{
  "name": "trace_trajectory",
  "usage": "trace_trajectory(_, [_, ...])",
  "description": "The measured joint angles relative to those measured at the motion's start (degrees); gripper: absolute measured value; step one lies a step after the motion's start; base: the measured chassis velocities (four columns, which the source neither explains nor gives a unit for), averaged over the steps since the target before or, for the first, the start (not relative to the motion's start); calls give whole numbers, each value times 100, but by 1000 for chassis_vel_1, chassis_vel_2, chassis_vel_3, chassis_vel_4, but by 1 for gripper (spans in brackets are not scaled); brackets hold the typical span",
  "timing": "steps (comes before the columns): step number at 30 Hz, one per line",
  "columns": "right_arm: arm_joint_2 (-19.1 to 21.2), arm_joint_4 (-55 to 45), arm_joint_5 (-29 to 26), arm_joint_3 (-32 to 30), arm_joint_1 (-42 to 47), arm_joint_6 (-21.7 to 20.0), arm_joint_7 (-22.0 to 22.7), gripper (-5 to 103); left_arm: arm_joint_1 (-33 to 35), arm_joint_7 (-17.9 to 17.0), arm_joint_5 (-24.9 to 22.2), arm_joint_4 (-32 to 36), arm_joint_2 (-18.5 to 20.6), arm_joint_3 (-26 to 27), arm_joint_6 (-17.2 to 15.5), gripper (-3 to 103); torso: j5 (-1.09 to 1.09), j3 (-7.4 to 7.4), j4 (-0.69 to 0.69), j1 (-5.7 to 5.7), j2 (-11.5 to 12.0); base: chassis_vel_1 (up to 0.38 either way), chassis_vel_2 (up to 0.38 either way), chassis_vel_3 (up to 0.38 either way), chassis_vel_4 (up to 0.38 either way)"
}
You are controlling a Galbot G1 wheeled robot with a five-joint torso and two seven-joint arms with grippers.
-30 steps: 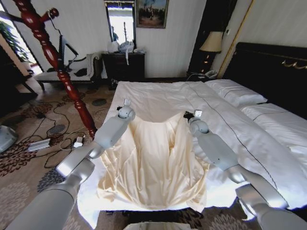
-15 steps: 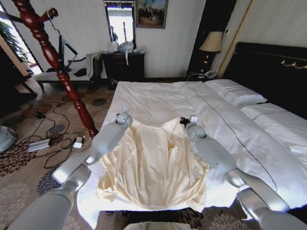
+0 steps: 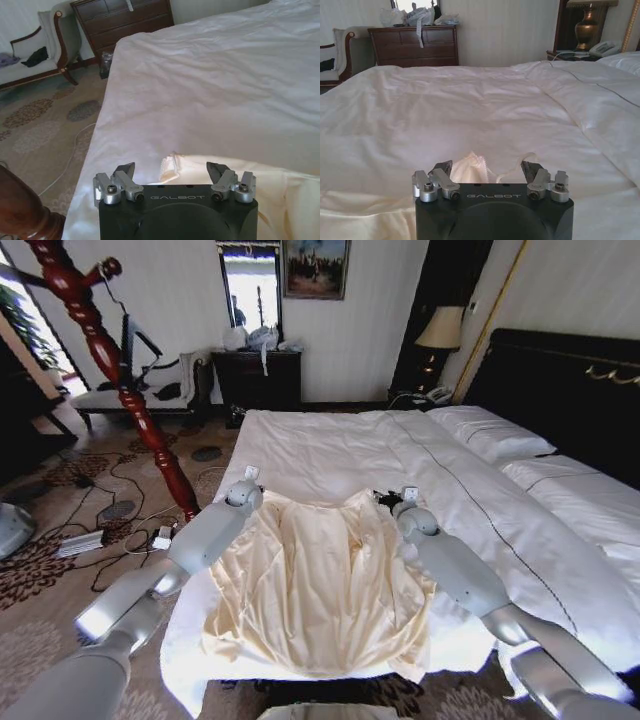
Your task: Pick up the clothes from the bed and hang them on the clothes hanger.
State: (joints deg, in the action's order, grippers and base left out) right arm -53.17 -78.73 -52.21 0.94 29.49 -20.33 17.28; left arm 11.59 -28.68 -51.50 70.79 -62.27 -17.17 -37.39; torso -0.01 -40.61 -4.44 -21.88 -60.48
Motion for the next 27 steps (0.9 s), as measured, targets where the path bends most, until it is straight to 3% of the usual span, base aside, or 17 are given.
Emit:
trace_trajectory(3, [113, -169, -164, -67, 108, -193, -31, 78, 101, 12, -164, 314, 155, 9, 1, 89, 1, 0, 0, 0, 0, 0, 0, 0, 0])
trace_trajectory(4, [194, -281, -226, -97, 183, -357, -31, 88, 170, 4, -249, 539, 258, 11, -24, 94, 0, 0, -2, 0, 0, 0, 0, 0, 0])
trace_trajectory(6, [194, -281, -226, -97, 183, -357, -31, 88, 170, 4, -249, 539, 258, 11, -24, 94, 0, 0, -2, 0, 0, 0, 0, 0, 0])
trace_trajectory(7, [398, -546, -350, -157, 452, -662, 102, 97, 399, -94, -303, 1070, 558, 67, -42, 99, 2, 0, -5, 0, 0, 0, 0, 0, 0])
trace_trajectory(11, [708, -1059, -431, -472, 1273, -802, 83, 100, 974, -205, -307, 1802, 1062, 399, -20, 100, 0, 1, -4, 1, -1, 0, 0, 0, 0])
trace_trajectory(15, [816, -1380, -75, -806, 2019, -429, -56, 100, 2094, -201, -243, 2798, 1746, 1169, 172, 100, 0, 1, -4, 2, -1, 0, 0, 0, 0])
trace_trajectory(16, [816, -1380, -75, -806, 2019, -429, -56, 100, 2094, -201, -243, 2798, 1746, 1169, 172, 100, 0, 1, -4, 2, -1, 0, 0, 0, 0])
trace_trajectory(20, [775, -1615, 43, -894, 2088, -128, -54, 100, 3293, -198, 140, 3779, 2287, 2015, 400, 100, 1, 1, 2, 2, -1, 0, 0, 0, 0])
trace_trajectory(24, [763, -2014, 95, -1013, 2266, 176, 53, 100, 4181, -176, 585, 4268, 2478, 2615, 718, 103, 0, 1, -4, 1, -1, 0, 0, 0, 0])
trace_trajectory(27, [747, -2198, 314, -1106, 2426, 413, 68, 100, 4643, -123, 763, 4514, 2507, 3028, 933, 99, -1, 1, -3, 2, -1, 0, 0, 0, 0])
